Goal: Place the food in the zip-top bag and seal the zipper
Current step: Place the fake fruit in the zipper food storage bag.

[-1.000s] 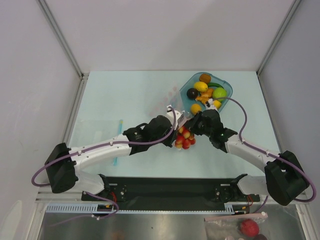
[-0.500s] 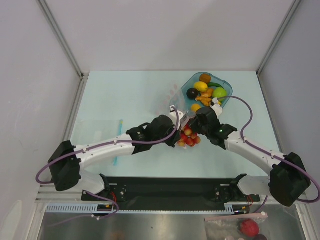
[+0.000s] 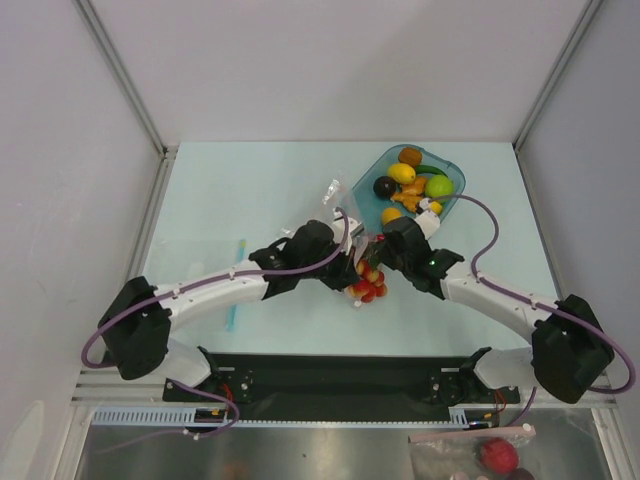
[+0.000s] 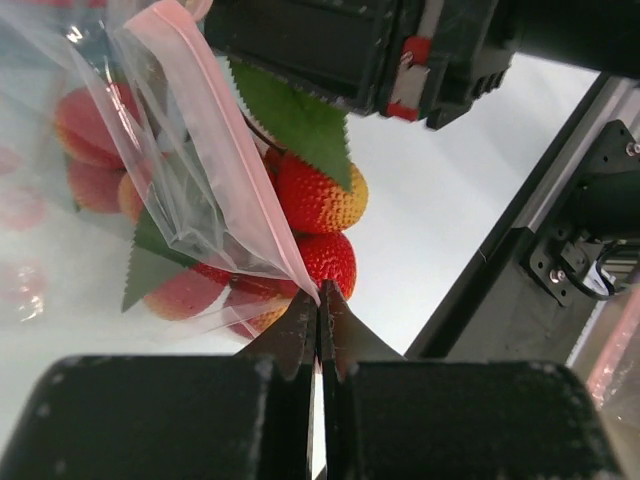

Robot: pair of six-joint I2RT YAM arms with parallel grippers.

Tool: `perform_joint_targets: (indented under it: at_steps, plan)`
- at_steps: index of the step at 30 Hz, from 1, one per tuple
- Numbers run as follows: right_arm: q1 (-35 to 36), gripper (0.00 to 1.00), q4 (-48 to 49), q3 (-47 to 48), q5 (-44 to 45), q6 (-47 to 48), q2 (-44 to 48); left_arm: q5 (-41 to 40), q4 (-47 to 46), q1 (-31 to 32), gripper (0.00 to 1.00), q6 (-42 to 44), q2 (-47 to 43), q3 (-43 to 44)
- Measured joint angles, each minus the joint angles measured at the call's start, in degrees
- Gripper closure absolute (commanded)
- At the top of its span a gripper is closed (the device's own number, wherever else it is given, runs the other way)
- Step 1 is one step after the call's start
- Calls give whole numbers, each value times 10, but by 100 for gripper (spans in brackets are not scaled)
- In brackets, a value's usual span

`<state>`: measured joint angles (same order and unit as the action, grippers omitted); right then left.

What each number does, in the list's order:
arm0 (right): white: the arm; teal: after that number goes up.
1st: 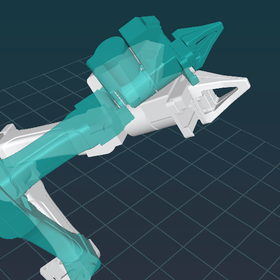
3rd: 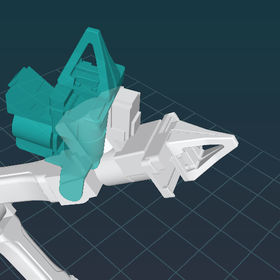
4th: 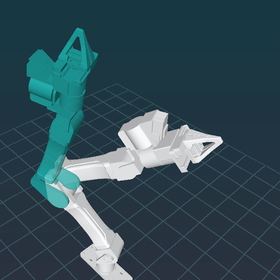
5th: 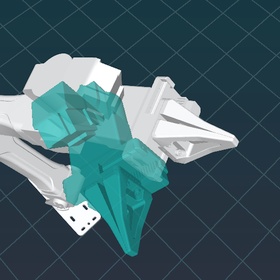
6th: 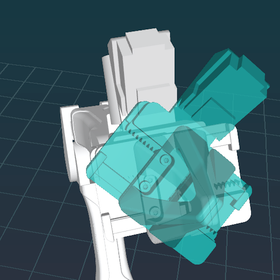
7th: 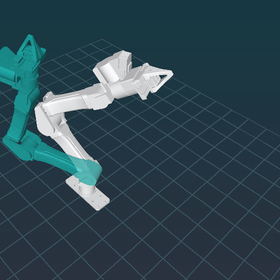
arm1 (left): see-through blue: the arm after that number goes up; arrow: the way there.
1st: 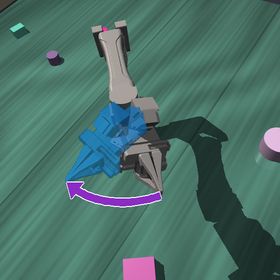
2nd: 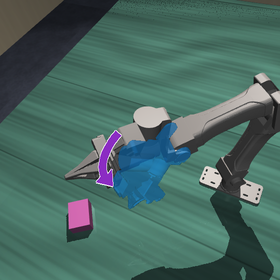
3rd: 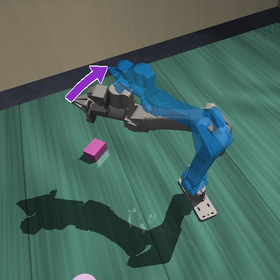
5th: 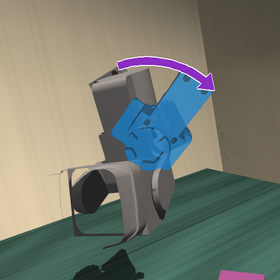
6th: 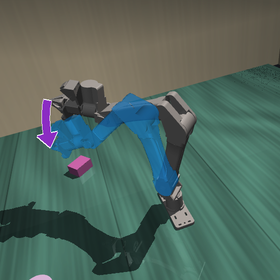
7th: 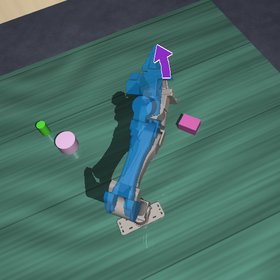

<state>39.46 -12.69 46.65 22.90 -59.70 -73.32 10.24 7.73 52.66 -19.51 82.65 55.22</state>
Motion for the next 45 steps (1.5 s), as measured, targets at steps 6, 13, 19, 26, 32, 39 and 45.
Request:
perform_joint_targets:
  at_steps: [6,13,19,26,32,39,45]
  plan:
    - [8,79,20,0,-17,-2,-56,36,-4,-9,100,-15,1,-9]
    - [9,64,58,-2,-30,22,-50,48,-12,-27,100,-25,28,-9]
    - [9,40,80,-2,-43,54,-47,50,-18,-47,100,-30,54,-9]
    - [7,23,85,-26,-36,111,5,50,-25,-55,100,-30,77,-9]
    - [-7,22,87,-57,-54,170,66,50,-25,-55,100,-30,77,-9]
    - [-28,20,103,-133,-116,213,133,50,-25,-56,100,-30,77,-9]
    - [-76,3,196,-231,-220,222,133,50,-25,-56,100,-30,77,-9]
